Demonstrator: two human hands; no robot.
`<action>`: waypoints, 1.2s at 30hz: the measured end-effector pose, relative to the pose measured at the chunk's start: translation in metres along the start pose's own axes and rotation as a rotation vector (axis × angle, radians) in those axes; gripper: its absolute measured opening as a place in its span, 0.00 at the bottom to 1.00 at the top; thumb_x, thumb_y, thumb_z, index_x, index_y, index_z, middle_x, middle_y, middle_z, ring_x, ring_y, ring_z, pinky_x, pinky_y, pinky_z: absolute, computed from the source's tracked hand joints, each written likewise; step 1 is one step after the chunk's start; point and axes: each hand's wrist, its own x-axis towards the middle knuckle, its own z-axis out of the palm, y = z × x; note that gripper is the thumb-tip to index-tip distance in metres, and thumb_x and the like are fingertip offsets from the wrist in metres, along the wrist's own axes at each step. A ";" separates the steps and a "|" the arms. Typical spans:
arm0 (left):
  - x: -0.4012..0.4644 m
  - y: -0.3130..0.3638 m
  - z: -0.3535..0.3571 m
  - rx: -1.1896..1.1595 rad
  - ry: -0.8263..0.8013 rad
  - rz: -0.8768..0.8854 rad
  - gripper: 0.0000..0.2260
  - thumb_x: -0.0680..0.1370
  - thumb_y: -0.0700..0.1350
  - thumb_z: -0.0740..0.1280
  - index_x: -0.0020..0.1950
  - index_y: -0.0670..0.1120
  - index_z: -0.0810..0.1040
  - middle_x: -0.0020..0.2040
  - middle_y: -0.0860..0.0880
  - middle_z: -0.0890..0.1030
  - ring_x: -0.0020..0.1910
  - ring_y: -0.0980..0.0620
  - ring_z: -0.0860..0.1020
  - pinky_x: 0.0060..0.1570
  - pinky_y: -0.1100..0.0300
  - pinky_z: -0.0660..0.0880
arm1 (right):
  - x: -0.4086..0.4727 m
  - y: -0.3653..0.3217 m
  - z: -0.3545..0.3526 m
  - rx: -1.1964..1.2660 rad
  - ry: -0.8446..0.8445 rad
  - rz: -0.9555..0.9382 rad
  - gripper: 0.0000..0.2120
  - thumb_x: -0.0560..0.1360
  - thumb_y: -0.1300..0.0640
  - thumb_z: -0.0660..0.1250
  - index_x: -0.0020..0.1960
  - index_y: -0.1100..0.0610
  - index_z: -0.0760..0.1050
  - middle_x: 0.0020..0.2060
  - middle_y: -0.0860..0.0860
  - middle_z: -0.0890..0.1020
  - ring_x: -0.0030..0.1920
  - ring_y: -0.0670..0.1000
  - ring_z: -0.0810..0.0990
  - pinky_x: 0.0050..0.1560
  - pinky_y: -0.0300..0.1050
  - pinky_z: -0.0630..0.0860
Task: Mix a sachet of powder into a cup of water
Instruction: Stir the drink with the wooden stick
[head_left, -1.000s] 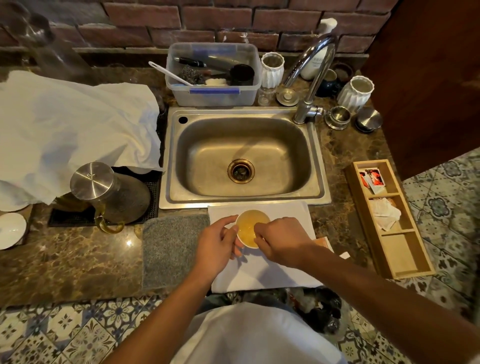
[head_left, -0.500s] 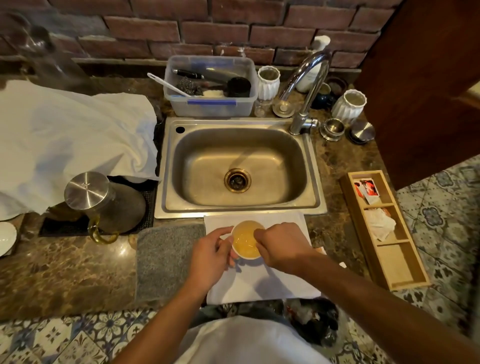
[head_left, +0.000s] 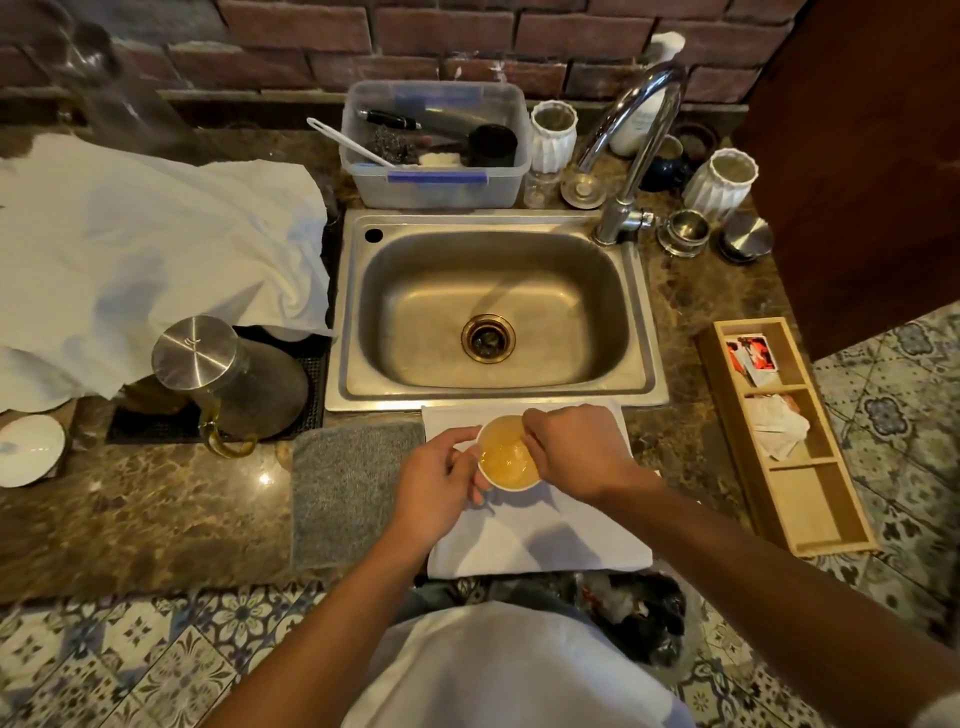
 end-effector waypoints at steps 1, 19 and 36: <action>0.000 0.000 0.000 -0.001 0.000 0.002 0.10 0.83 0.42 0.64 0.63 0.46 0.80 0.31 0.47 0.84 0.27 0.56 0.81 0.29 0.68 0.75 | -0.003 0.000 -0.001 -0.026 -0.011 -0.005 0.14 0.83 0.46 0.61 0.64 0.51 0.76 0.52 0.54 0.86 0.47 0.57 0.83 0.44 0.44 0.69; 0.003 -0.005 0.001 0.061 0.023 0.018 0.10 0.83 0.44 0.66 0.63 0.49 0.81 0.32 0.47 0.84 0.27 0.57 0.80 0.32 0.67 0.75 | -0.001 -0.010 -0.003 0.002 -0.027 0.063 0.16 0.82 0.45 0.61 0.66 0.51 0.74 0.54 0.53 0.85 0.49 0.56 0.84 0.47 0.45 0.73; 0.003 -0.006 0.001 0.051 0.025 -0.002 0.10 0.82 0.43 0.66 0.63 0.50 0.81 0.33 0.47 0.84 0.29 0.58 0.79 0.33 0.65 0.75 | 0.007 -0.031 -0.004 -0.028 -0.074 0.066 0.17 0.80 0.44 0.65 0.65 0.51 0.76 0.54 0.53 0.85 0.51 0.56 0.84 0.47 0.45 0.71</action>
